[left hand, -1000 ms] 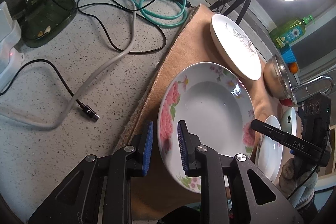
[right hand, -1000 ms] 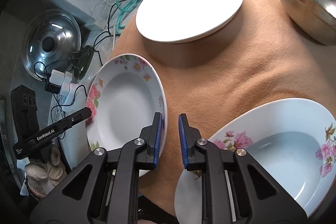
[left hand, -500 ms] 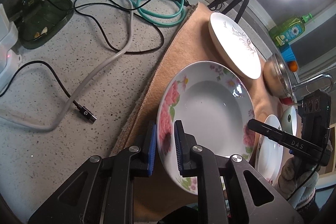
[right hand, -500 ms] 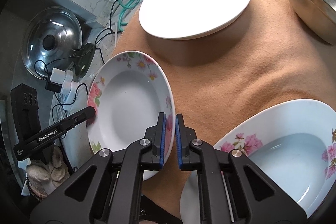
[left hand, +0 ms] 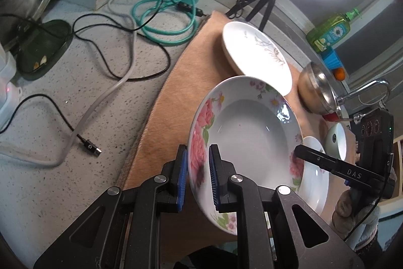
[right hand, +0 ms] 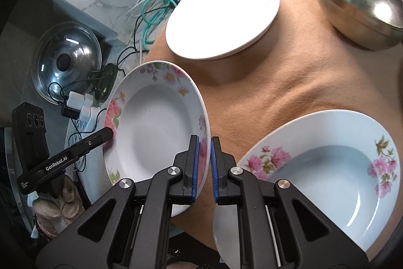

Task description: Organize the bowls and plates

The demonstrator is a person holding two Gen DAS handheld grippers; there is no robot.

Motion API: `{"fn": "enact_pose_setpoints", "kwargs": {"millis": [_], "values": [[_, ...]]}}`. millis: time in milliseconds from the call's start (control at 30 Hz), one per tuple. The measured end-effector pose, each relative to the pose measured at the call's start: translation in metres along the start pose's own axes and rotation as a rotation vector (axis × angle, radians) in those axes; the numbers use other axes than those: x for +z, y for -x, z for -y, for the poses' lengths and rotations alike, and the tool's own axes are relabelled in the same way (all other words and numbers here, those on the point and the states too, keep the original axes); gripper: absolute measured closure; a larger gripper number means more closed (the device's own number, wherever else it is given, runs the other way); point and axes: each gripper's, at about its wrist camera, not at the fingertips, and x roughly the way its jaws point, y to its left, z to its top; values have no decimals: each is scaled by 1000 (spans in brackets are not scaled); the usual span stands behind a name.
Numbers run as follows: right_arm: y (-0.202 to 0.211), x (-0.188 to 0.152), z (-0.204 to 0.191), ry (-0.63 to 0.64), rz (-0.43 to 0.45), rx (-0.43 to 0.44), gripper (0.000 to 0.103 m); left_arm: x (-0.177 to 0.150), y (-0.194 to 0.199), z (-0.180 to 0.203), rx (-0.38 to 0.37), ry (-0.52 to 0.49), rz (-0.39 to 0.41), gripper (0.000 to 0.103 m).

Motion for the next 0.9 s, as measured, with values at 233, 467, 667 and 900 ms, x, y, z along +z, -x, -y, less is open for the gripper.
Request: {"fn": "enact_pose_setpoints", "kwargs": {"millis": [233,467,667,900], "values": [[38,-13,21,-51,49,-15,94,2,-4,35,-50,-76,-10,88],[74,-33,53,-128,95,-55,94,-4,-20,76,-107,-156,-57,88],[98,-53,85,-203,120,-87,94,-13,-35,107,-142,-225,-102,88],[112,-72,116,-270,125,-114,94,-27,-49,132,-160,-280,-148,88]]}}
